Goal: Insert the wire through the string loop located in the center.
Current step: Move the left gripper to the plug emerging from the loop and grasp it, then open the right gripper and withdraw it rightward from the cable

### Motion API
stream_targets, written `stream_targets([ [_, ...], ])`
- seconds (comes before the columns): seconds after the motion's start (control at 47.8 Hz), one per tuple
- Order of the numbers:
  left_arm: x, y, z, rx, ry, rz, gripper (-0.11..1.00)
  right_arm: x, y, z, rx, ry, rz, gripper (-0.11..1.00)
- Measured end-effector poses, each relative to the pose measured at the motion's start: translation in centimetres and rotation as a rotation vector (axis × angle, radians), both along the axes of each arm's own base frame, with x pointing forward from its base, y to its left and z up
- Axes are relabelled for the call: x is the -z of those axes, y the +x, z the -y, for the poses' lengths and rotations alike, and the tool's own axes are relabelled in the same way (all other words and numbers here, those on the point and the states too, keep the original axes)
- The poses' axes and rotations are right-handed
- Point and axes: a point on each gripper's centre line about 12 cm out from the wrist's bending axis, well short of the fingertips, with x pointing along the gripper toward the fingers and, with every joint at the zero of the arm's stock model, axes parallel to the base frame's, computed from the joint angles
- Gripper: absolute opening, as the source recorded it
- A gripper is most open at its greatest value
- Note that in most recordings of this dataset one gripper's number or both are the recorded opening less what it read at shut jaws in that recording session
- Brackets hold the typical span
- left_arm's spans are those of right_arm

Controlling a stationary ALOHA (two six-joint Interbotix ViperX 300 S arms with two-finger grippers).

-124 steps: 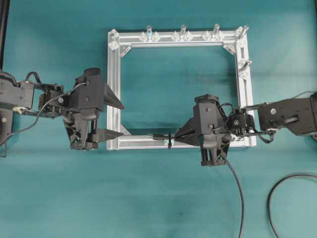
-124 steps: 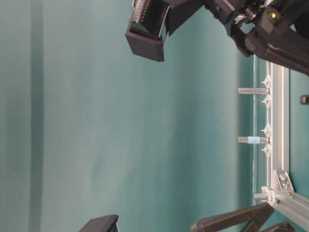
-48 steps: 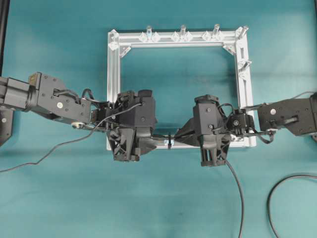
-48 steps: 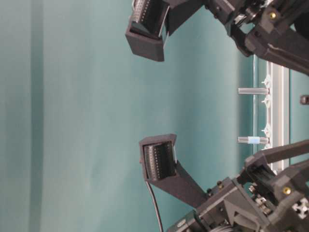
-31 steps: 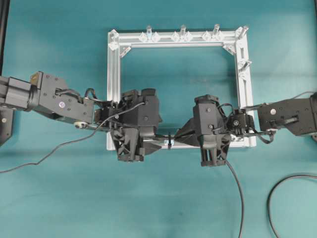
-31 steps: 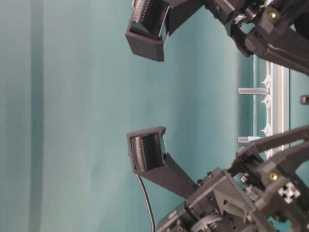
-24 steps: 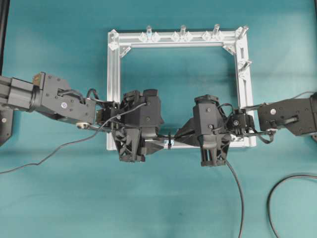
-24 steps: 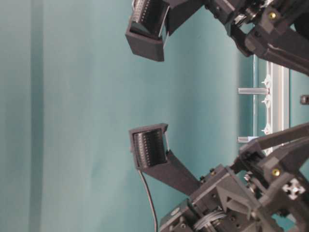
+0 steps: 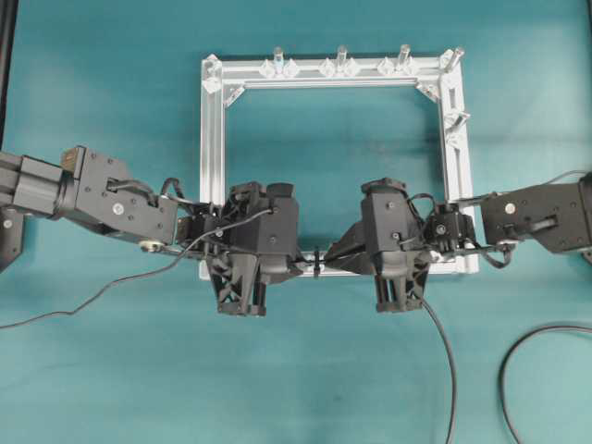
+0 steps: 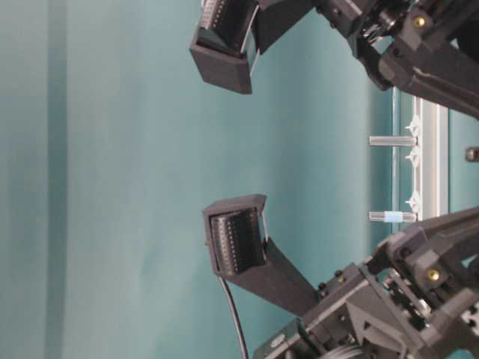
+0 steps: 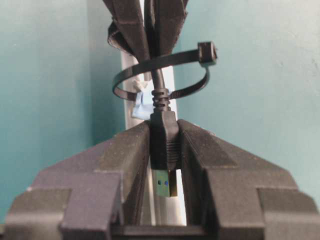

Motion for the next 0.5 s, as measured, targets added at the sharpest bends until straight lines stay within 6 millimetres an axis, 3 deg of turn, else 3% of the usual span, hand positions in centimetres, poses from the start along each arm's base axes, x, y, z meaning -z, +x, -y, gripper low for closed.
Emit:
stream_targets([
  [0.502, 0.00, -0.24, -0.03, 0.000, 0.000, -0.005, 0.19, -0.08, 0.07, -0.01, -0.014, -0.014, 0.006, 0.06],
])
